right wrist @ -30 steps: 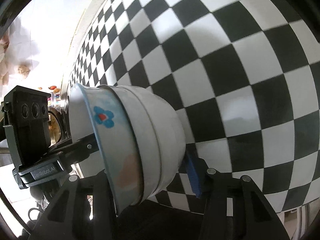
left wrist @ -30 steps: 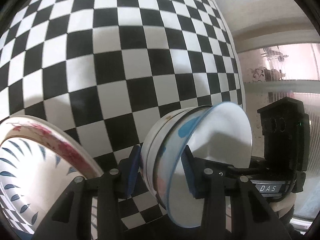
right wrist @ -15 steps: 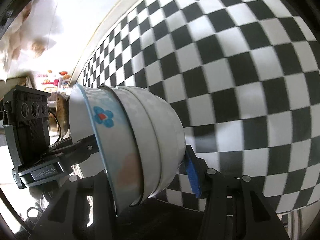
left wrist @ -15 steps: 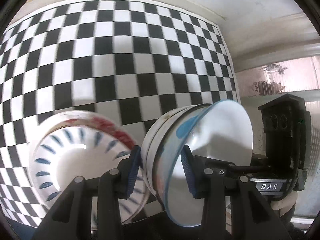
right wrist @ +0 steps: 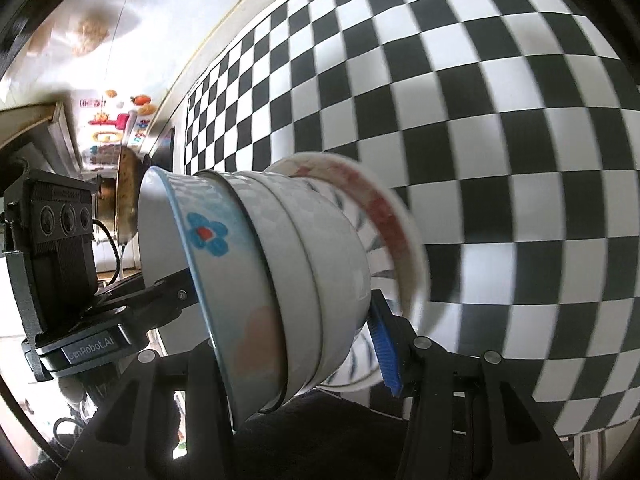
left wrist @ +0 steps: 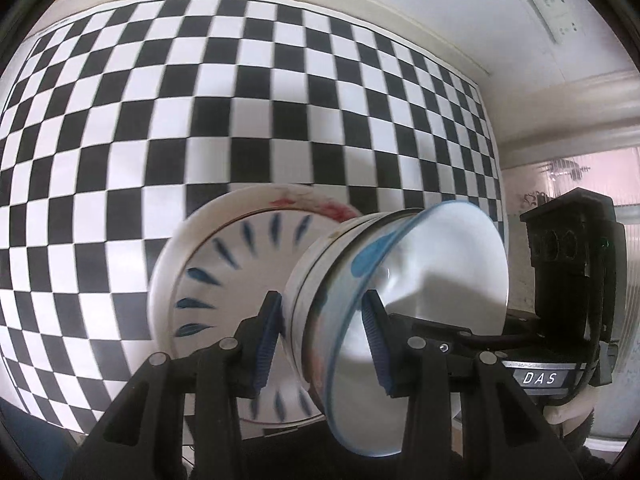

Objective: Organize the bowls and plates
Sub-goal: 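Carry the bowl stack with both grippers over the plate stack, then lower the bowl stack onto the plate stack center with both grippers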

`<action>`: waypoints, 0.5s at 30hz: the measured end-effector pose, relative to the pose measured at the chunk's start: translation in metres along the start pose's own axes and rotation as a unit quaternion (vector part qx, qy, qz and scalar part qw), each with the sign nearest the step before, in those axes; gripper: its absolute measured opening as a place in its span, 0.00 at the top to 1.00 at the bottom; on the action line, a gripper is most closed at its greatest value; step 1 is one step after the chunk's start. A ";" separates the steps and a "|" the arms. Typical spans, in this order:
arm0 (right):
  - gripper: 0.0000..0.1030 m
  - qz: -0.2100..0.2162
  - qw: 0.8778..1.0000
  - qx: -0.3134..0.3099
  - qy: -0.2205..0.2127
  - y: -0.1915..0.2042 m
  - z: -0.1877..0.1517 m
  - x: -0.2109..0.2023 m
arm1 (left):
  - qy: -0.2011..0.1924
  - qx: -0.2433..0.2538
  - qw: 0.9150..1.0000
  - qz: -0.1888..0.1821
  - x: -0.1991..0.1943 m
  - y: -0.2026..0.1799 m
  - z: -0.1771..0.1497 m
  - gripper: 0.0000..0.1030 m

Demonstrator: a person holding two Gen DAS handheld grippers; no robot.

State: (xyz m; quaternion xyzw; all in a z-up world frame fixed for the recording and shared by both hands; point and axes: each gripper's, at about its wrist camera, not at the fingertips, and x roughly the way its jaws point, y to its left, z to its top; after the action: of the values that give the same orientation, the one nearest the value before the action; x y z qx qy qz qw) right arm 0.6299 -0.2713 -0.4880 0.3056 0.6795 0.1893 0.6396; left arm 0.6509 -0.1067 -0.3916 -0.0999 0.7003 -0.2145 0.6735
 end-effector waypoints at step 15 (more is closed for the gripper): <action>0.51 -0.017 1.000 -0.008 0.022 0.017 -0.009 0.041 | 0.014 -0.014 1.000 0.009 0.011 0.032 -0.005 0.64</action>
State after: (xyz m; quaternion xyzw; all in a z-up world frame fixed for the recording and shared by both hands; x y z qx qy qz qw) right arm 0.6242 -0.2306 -0.5072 0.2845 0.6965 0.1907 0.6305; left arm 0.6501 -0.0818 -0.4152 -0.1001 0.7132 -0.2000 0.6643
